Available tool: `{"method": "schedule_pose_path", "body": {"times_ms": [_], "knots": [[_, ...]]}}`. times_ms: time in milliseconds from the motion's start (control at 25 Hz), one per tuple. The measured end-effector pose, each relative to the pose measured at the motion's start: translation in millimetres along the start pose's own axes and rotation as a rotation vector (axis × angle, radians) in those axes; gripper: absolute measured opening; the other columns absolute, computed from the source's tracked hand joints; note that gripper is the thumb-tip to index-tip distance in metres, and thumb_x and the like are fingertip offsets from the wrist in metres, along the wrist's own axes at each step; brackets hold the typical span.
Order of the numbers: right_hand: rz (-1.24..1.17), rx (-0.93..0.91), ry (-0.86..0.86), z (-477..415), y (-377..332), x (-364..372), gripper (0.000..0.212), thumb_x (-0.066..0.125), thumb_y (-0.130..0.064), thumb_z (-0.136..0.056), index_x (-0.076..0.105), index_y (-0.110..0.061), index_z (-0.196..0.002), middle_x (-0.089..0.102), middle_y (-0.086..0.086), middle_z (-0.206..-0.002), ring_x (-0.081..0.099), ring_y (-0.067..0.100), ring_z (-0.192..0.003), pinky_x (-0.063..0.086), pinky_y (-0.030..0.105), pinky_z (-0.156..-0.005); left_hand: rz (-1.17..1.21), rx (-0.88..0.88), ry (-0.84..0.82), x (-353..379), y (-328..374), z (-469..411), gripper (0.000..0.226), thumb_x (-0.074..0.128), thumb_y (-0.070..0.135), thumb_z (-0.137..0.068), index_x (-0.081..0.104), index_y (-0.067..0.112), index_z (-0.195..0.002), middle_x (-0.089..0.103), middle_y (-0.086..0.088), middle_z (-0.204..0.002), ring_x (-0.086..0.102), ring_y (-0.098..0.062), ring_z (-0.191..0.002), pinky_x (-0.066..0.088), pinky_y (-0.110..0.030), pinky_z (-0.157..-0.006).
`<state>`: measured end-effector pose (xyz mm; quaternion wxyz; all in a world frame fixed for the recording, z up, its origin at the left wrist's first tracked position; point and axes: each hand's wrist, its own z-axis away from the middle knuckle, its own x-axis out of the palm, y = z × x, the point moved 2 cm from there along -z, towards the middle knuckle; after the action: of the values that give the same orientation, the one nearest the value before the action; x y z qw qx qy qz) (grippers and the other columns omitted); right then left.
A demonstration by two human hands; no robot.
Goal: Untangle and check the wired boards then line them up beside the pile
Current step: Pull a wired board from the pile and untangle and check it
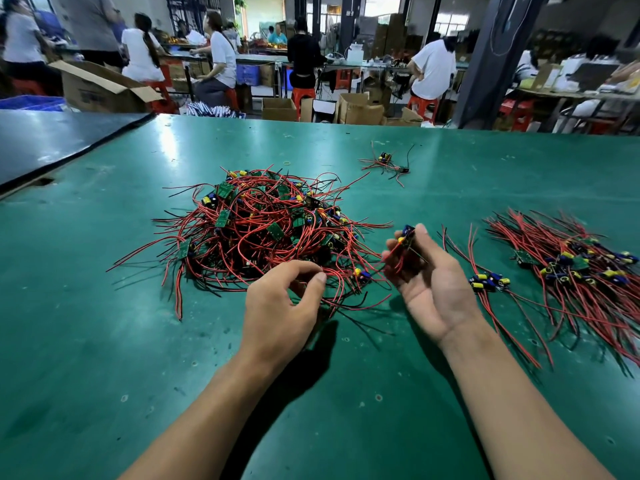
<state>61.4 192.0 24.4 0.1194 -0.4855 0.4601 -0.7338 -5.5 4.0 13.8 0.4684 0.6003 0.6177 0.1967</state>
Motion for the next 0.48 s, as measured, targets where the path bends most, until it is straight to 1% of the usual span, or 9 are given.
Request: {"method": "schedule_pose_path", "body": {"times_ms": [40,120,200,240,320,400,440,480], "knots": [[-0.086,0.006,-0.001,-0.3,-2.0,-0.2,0.029,0.055,-0.035,-0.098,0.068,-0.011,-0.094,0.075,0.008,-0.085,0.072,0.016,-0.072,0.061,0.026,-0.067,-0.039,0.042,0.008,0.2,1.0,0.2,0.006,0.072,0.016,-0.087,0.074,0.016,-0.093,0.070,0.010,-0.084,0.064,-0.006,-0.077,0.053,-0.030,-0.074],[-0.236,0.009,0.003,-0.3,-6.9,-0.7,0.036,0.047,-0.035,-0.104,0.067,-0.008,-0.090,0.076,0.011,-0.089,0.074,0.019,-0.076,0.062,0.029,-0.068,-0.092,0.113,0.016,0.9,3.7,0.9,0.007,0.073,0.014,-0.086,0.074,0.014,-0.093,0.070,0.008,-0.085,0.063,-0.010,-0.080,0.052,-0.033,-0.075],[-0.320,0.026,-0.013,0.4,-10.6,1.0,0.045,0.042,-0.036,-0.105,0.069,-0.004,-0.089,0.076,0.013,-0.091,0.075,0.021,-0.077,0.063,0.031,-0.067,-0.084,0.132,0.016,1.7,6.3,1.8,0.006,0.073,0.013,-0.086,0.074,0.014,-0.091,0.070,0.008,-0.083,0.062,-0.008,-0.076,0.051,-0.030,-0.071],[-0.319,0.049,-0.039,1.3,-10.6,2.7,0.050,0.041,-0.037,-0.106,0.071,-0.003,-0.086,0.076,0.013,-0.092,0.075,0.020,-0.076,0.063,0.032,-0.066,-0.059,0.123,0.011,2.3,7.1,2.2,0.005,0.072,0.013,-0.086,0.075,0.014,-0.091,0.070,0.008,-0.081,0.062,-0.006,-0.073,0.051,-0.026,-0.068],[-0.209,0.124,-0.111,5.2,-5.8,9.2,0.055,0.039,-0.037,-0.106,0.075,-0.003,-0.082,0.077,0.015,-0.095,0.074,0.019,-0.071,0.062,0.030,-0.063,0.019,0.070,-0.007,4.2,6.9,3.3,0.005,0.069,0.016,-0.089,0.074,0.016,-0.088,0.069,0.006,-0.074,0.061,-0.007,-0.066,0.050,-0.024,-0.062],[-0.019,0.203,-0.196,10.3,4.9,17.8,0.048,0.036,-0.036,-0.107,0.069,-0.003,-0.094,0.076,0.016,-0.097,0.073,0.018,-0.067,0.061,0.030,-0.060,0.184,-0.054,-0.031,6.9,3.7,2.0,0.012,0.063,0.020,-0.094,0.072,0.016,-0.089,0.070,-0.003,-0.072,0.063,-0.018,-0.063,0.054,-0.032,-0.058],[0.078,0.235,-0.236,13.3,11.4,22.3,0.042,0.036,-0.034,-0.107,0.065,-0.005,-0.101,0.076,0.017,-0.096,0.073,0.019,-0.066,0.061,0.030,-0.058,0.298,-0.133,-0.050,8.0,2.3,0.2,0.015,0.059,0.021,-0.096,0.071,0.014,-0.091,0.071,-0.007,-0.075,0.064,-0.021,-0.063,0.057,-0.036,-0.060],[0.166,0.262,-0.266,16.1,18.1,26.1,0.037,0.037,-0.033,-0.107,0.062,-0.006,-0.105,0.076,0.017,-0.094,0.073,0.021,-0.065,0.060,0.029,-0.056,0.411,-0.209,-0.084,9.7,1.1,-1.0,0.018,0.056,0.022,-0.098,0.071,0.012,-0.094,0.073,-0.009,-0.079,0.066,-0.020,-0.066,0.059,-0.037,-0.062]]}}
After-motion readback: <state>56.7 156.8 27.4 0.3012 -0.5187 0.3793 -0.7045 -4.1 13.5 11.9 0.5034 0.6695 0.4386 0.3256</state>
